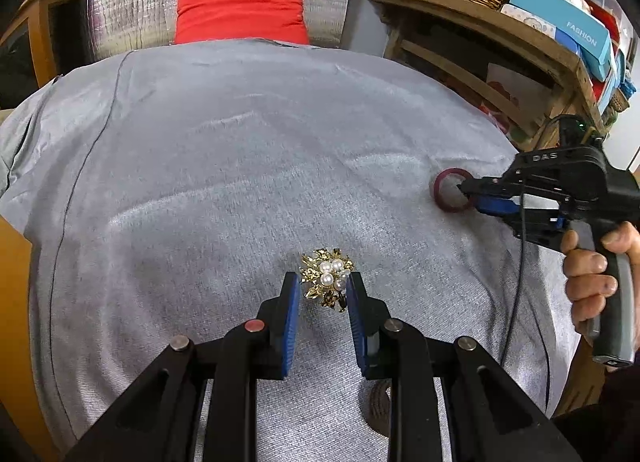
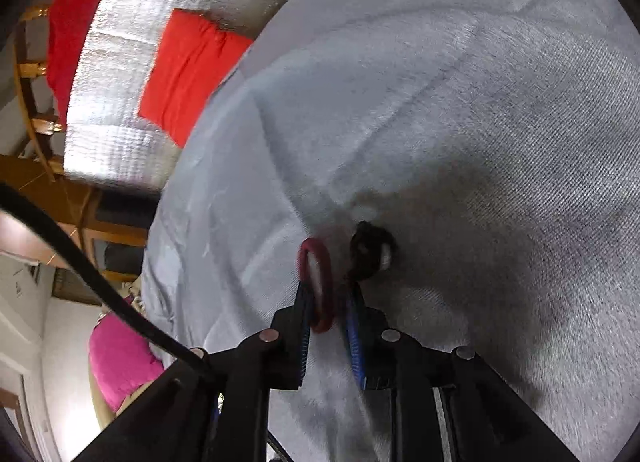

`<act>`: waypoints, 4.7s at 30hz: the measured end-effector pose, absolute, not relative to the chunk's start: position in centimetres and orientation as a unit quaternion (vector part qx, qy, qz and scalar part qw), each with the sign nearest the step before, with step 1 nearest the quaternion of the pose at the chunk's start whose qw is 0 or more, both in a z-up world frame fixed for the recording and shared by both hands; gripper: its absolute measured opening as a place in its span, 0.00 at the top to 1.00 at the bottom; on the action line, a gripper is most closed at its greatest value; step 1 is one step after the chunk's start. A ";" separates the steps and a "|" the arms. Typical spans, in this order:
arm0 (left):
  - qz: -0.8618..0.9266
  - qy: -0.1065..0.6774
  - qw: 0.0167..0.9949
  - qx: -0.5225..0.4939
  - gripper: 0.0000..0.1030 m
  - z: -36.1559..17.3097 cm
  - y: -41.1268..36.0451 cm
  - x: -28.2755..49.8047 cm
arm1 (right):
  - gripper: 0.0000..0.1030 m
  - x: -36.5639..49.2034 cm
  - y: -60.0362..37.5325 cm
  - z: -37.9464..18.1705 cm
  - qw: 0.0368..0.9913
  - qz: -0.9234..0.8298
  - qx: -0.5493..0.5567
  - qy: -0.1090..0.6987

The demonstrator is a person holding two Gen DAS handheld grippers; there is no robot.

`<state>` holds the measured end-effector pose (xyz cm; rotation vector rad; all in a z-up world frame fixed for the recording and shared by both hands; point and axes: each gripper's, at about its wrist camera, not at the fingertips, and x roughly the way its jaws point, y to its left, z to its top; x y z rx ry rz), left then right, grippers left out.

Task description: Organize jewelry

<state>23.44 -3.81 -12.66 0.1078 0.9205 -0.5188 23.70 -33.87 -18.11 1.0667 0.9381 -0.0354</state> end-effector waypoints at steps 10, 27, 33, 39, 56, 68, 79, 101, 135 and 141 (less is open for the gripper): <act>-0.240 0.435 0.867 0.044 0.76 -12.3 -3.4 23.3 | 0.95 23.3 -32.7 -14.8 0.815 0.009 0.453 0.360; -0.191 0.397 0.897 0.024 0.76 -10.3 -0.6 23.3 | 0.94 23.7 -25.8 -11.9 0.830 0.150 0.403 0.355; -0.174 0.384 0.906 0.029 0.76 -9.7 0.0 22.9 | 0.94 23.6 -24.6 -11.9 0.833 0.157 0.390 0.360; -0.163 0.372 0.913 0.032 0.76 -9.0 0.7 22.6 | 0.94 23.4 -23.8 -11.7 0.837 0.161 0.379 0.361; -0.124 0.347 0.929 0.041 0.76 -7.7 2.4 22.2 | 0.94 23.7 -20.9 -11.9 0.847 0.167 0.332 0.379; -0.096 0.339 0.935 0.044 0.76 -7.1 3.3 22.2 | 0.94 23.8 -20.2 -12.4 0.849 0.165 0.314 0.392; -0.079 0.331 0.939 0.040 0.76 -6.4 4.6 22.0 | 0.94 24.2 -19.1 -13.0 0.851 0.159 0.297 0.403; -0.055 0.323 0.945 0.017 0.76 -4.9 8.5 22.2 | 0.94 25.3 -12.3 -12.8 0.860 0.188 0.253 0.401; 0.091 0.494 0.861 -0.086 0.76 -12.0 31.3 28.0 | 0.94 34.9 20.0 -9.9 0.802 0.276 -0.042 0.528; 0.103 0.510 0.850 -0.081 0.76 -12.9 31.4 28.6 | 0.94 35.3 20.6 -11.2 0.790 0.259 -0.061 0.553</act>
